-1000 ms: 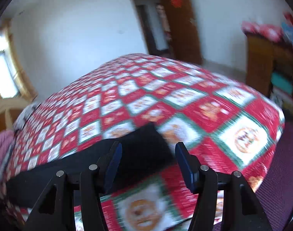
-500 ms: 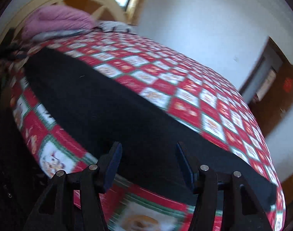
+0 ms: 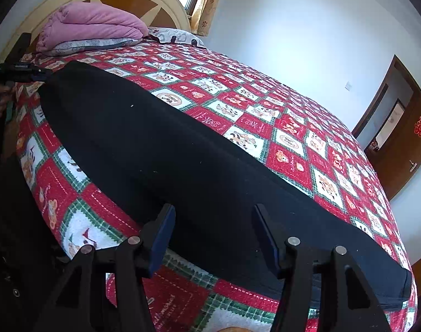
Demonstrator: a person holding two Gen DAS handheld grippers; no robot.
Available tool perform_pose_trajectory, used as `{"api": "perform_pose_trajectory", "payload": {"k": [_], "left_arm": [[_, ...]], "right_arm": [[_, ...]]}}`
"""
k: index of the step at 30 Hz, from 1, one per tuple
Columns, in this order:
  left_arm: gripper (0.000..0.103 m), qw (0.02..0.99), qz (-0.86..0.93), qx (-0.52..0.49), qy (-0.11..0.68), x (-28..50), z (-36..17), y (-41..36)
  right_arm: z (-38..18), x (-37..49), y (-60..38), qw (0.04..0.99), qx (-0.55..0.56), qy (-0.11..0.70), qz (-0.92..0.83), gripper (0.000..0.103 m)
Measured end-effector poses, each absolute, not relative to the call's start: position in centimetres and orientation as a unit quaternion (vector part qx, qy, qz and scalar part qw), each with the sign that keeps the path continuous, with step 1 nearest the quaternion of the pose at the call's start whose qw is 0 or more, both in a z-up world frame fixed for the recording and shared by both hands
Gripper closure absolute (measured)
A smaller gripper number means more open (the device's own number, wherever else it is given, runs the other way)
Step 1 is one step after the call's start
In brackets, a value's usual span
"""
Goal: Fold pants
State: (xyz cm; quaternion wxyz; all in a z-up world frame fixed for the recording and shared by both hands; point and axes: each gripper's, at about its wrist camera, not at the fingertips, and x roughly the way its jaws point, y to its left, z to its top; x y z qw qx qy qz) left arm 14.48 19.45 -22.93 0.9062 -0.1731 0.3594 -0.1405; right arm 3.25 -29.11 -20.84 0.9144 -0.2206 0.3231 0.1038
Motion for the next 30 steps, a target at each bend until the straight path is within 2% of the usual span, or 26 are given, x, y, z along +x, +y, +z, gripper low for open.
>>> {"api": "perform_pose_trajectory", "payload": {"k": [4, 5, 6, 11, 16, 17, 20, 22, 24, 26, 30], "left_arm": [[0.057, 0.908, -0.129, -0.172, 0.359, 14.4, -23.0, 19.5], [0.070, 0.909, -0.130, -0.170, 0.358, 14.2, -22.9, 19.5], [0.078, 0.910, -0.134, -0.165, 0.357, 14.1, -22.9, 19.5], [0.087, 0.916, -0.137, -0.147, 0.348, 13.7, -22.0, 19.0], [0.088, 0.910, -0.142, -0.175, 0.348, 13.7, -22.1, 20.0], [0.088, 0.907, -0.145, -0.183, 0.349, 13.7, -22.3, 20.2], [0.088, 0.900, -0.152, -0.203, 0.353, 13.7, -22.8, 20.5], [0.089, 0.900, -0.158, -0.205, 0.352, 13.6, -22.9, 20.4], [0.089, 0.899, -0.162, -0.207, 0.352, 13.6, -22.6, 20.4], [0.090, 0.897, -0.167, -0.215, 0.349, 13.5, -22.3, 20.5], [0.090, 0.894, -0.179, -0.229, 0.341, 13.3, -21.3, 21.1]], "right_arm": [[-20.9, 3.8, -29.0, 0.914, -0.226, 0.322, 0.104, 0.044], [-21.0, 3.9, -28.9, 0.913, -0.228, 0.321, 0.104, 0.044], [-21.0, 4.1, -28.8, 0.913, -0.230, 0.321, 0.104, 0.044], [-21.3, 4.7, -28.1, 0.909, -0.238, 0.322, 0.120, 0.044], [-22.6, 5.3, -27.1, 0.895, -0.256, 0.337, 0.142, 0.045], [-22.9, 5.4, -26.9, 0.891, -0.258, 0.343, 0.148, 0.049], [-24.0, 5.8, -26.4, 0.881, -0.268, 0.359, 0.150, 0.073], [-24.3, 6.1, -26.5, 0.881, -0.260, 0.365, 0.151, 0.077], [-24.1, 6.3, -26.7, 0.884, -0.242, 0.367, 0.155, 0.091], [-23.9, 6.4, -26.8, 0.887, -0.232, 0.369, 0.155, 0.099], [-22.4, 5.8, -26.8, 0.896, -0.215, 0.355, 0.159, 0.100]]}}
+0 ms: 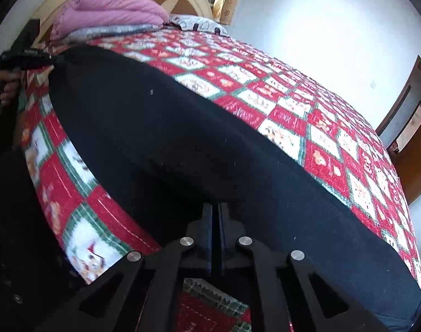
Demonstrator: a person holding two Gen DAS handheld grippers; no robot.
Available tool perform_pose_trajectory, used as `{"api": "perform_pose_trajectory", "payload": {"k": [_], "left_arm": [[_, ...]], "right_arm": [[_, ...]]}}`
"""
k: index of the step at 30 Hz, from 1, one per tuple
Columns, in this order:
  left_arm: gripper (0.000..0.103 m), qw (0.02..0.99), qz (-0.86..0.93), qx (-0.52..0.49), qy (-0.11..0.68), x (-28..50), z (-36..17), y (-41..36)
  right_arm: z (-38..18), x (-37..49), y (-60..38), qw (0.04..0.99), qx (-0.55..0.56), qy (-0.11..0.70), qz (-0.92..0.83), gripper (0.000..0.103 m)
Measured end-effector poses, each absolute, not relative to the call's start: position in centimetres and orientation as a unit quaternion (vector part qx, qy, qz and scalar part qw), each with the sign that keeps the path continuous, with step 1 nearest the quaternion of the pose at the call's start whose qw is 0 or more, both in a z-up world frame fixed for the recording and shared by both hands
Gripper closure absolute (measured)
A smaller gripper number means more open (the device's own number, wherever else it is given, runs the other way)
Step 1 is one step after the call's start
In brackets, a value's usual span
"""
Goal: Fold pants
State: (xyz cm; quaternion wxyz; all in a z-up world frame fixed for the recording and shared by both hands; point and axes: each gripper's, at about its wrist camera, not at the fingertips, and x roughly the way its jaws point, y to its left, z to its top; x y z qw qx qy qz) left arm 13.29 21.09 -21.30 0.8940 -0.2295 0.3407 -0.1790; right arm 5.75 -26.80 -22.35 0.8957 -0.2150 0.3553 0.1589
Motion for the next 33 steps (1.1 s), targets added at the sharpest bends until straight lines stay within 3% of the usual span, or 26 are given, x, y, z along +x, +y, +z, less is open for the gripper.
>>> {"api": "perform_pose_trajectory", "payload": {"k": [7, 16, 21, 26, 33], "left_arm": [[0.090, 0.881, -0.205, -0.262, 0.336, 12.8, -20.5, 22.0], [0.090, 0.847, -0.214, -0.318, 0.368, 12.6, -23.4, 23.3], [0.090, 0.845, -0.222, -0.317, 0.369, 12.3, -23.2, 23.3], [0.090, 0.837, -0.218, -0.326, 0.382, 11.9, -24.7, 23.8], [0.091, 0.843, -0.212, -0.310, 0.385, 11.5, -24.9, 23.5]], "right_arm": [[-20.2, 3.7, -27.1, 0.903, -0.201, 0.340, 0.167, 0.100], [-23.1, 3.7, -27.5, 0.892, -0.199, 0.370, 0.167, 0.100], [-20.8, 3.3, -28.4, 0.906, -0.157, 0.350, 0.178, 0.100], [-23.7, 4.0, -27.9, 0.889, -0.169, 0.388, 0.175, 0.100], [-22.3, 3.2, -28.6, 0.897, -0.155, 0.373, 0.181, 0.100]]}}
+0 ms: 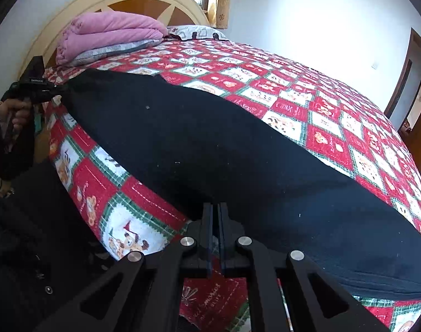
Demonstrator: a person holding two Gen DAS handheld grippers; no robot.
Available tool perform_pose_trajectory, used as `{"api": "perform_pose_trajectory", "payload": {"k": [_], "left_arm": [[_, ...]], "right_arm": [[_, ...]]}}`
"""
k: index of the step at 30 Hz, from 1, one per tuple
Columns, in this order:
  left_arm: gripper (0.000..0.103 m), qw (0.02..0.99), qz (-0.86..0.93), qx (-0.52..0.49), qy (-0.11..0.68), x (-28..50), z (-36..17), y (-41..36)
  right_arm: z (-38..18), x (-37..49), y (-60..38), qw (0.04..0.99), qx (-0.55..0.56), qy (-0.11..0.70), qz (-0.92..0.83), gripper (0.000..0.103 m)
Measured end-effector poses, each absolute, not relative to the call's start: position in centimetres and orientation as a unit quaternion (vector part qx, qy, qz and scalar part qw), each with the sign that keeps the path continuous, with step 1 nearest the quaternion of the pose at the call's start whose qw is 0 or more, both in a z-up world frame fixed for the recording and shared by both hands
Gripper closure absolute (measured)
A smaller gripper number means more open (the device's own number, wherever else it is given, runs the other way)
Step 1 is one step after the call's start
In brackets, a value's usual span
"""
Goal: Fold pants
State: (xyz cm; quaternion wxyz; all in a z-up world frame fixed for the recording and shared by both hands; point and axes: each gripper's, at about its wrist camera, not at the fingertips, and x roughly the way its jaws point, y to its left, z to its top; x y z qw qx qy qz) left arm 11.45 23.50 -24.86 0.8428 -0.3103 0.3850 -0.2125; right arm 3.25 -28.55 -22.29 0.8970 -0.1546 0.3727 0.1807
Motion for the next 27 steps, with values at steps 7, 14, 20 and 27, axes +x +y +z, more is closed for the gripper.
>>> {"api": "perform_pose_trajectory", "payload": {"k": [7, 14, 20, 27], "left_arm": [[0.090, 0.850, -0.209, -0.293, 0.385, 11.3, -25.3, 23.6], [0.068, 0.874, -0.171, -0.252, 0.379, 11.3, -24.0, 23.3], [0.064, 0.891, -0.128, -0.237, 0.365, 11.0, -23.0, 24.7], [0.049, 0.921, -0.120, -0.188, 0.321, 11.0, -19.1, 22.1]], "right_arm": [[-24.5, 3.7, -28.1, 0.882, -0.164, 0.404, 0.180, 0.100], [-24.8, 4.0, -28.3, 0.881, -0.154, 0.407, 0.183, 0.095], [-23.5, 3.3, -29.4, 0.885, -0.145, 0.406, 0.174, 0.070], [-19.6, 2.2, -37.5, 0.916, -0.037, 0.387, 0.096, 0.069]]}}
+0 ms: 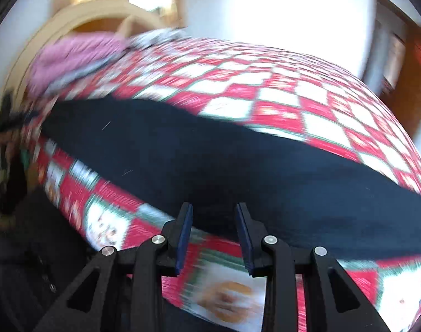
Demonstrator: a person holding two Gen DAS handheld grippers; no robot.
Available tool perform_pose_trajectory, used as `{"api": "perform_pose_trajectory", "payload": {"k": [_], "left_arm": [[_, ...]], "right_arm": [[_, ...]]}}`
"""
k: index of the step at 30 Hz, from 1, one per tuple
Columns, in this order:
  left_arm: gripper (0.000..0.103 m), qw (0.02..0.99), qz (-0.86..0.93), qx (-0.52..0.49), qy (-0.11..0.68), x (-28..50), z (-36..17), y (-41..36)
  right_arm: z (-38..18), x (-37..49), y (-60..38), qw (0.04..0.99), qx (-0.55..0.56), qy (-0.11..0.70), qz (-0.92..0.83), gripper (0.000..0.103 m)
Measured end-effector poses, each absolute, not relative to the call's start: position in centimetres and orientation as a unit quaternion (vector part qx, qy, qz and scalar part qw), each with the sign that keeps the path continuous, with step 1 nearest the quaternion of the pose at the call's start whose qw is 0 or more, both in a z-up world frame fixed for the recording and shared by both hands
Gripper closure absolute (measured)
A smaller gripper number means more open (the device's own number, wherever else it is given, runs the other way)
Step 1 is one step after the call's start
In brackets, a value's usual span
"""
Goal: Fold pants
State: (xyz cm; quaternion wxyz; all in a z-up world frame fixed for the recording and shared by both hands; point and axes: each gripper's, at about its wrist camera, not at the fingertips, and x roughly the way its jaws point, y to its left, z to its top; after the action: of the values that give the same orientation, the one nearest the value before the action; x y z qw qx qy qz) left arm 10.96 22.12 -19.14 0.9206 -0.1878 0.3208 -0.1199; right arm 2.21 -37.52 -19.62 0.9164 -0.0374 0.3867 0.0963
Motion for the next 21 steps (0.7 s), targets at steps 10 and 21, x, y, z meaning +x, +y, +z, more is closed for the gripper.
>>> {"api": "perform_pose_trajectory", "payload": {"k": [10, 21], "left_arm": [[0.037, 0.885, -0.263, -0.124, 0.363, 12.5, -19.8, 8.6], [0.035, 0.867, -0.296, -0.131, 0.379, 12.4, -21.7, 4.4]], "right_arm": [[-16.8, -2.2, -59.7, 0.897, 0.239, 0.299, -0.220, 0.068], [-18.6, -0.3, -62.2, 0.898, 0.284, 0.286, -0.176, 0.097]]}}
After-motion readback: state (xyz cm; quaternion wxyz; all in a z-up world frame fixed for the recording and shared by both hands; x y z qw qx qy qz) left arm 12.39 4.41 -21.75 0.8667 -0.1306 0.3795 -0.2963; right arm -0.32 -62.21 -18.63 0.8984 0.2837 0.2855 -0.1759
